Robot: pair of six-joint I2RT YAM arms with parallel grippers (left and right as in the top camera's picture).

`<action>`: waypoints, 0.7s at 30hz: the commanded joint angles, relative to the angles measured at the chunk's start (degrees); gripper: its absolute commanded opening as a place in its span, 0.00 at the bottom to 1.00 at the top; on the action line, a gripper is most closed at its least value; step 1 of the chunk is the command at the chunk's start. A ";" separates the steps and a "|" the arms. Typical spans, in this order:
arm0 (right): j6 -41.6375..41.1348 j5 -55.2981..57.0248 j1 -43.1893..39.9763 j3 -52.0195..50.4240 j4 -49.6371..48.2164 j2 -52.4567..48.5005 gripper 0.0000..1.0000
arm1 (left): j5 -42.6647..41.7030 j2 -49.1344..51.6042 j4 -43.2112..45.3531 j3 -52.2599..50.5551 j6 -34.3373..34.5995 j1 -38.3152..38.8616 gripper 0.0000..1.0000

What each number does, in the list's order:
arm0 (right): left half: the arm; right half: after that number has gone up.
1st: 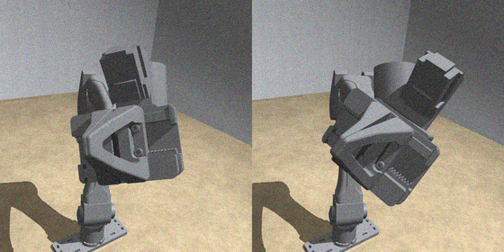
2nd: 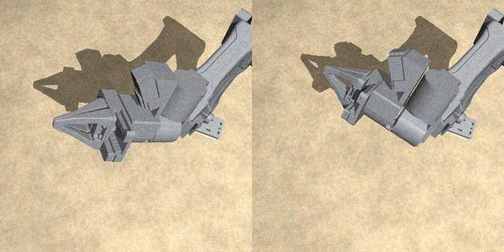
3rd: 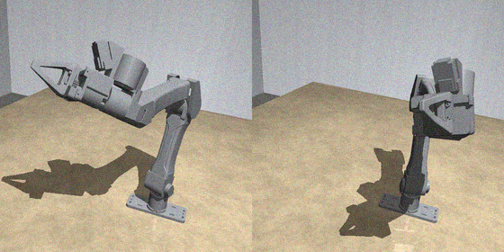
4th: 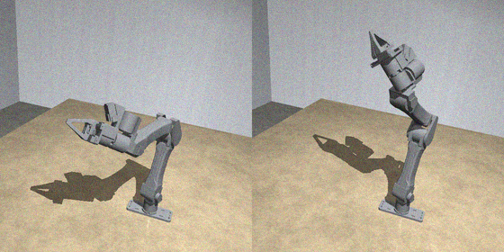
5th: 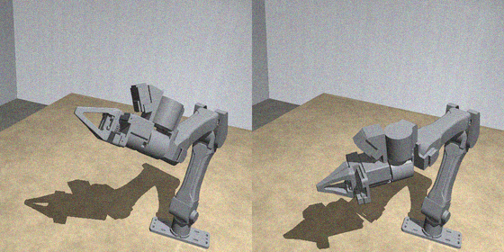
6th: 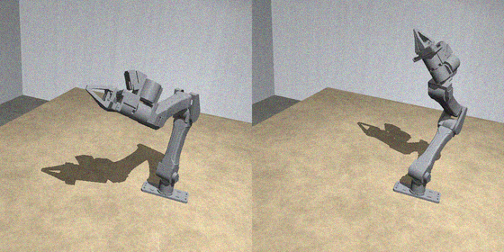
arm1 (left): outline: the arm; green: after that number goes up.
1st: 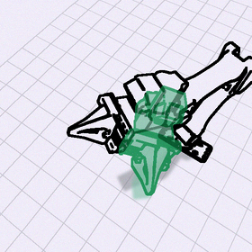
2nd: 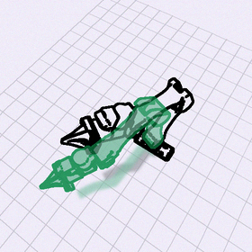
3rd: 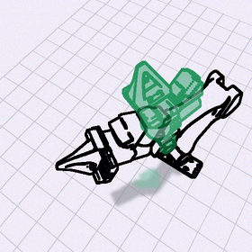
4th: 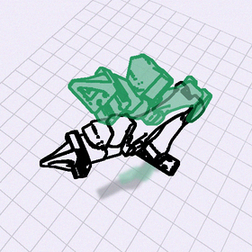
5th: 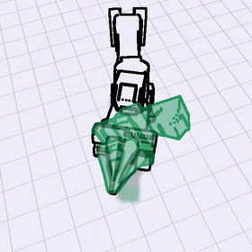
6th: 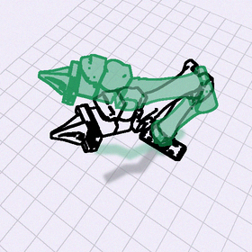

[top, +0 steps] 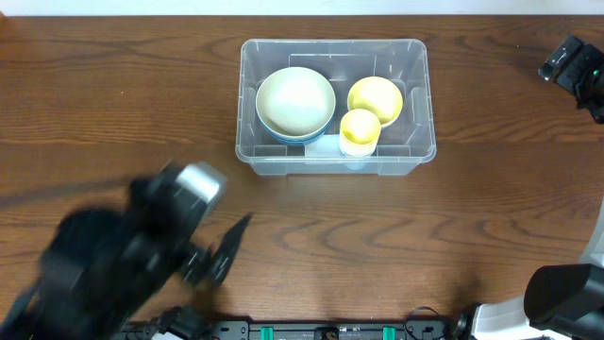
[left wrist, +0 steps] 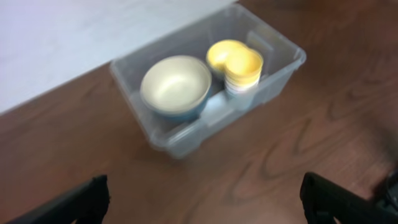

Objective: Pack container

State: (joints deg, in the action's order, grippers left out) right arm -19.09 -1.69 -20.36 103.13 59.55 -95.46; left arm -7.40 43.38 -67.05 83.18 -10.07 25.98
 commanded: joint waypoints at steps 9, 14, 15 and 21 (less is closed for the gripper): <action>-0.79 0.20 -0.22 0.57 0.04 -0.04 0.99 | 8.94 -27.17 -5.62 -9.20 12.09 -5.29 0.98; -0.79 0.20 -0.22 0.57 0.04 -0.04 0.99 | 9.40 -39.98 10.14 -25.81 12.07 -13.18 0.98; -0.79 0.20 -0.22 0.57 0.04 -0.04 0.99 | 9.40 -41.68 13.81 -29.22 12.07 -14.38 0.98; -0.79 0.20 -0.22 0.57 0.04 -0.04 0.99 | 7.87 -42.51 38.34 -48.65 12.11 -18.34 0.98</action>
State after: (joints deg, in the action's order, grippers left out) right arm -19.09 -1.67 -20.36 103.13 59.53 -95.46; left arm 0.82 0.58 -33.61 40.84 1.54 8.58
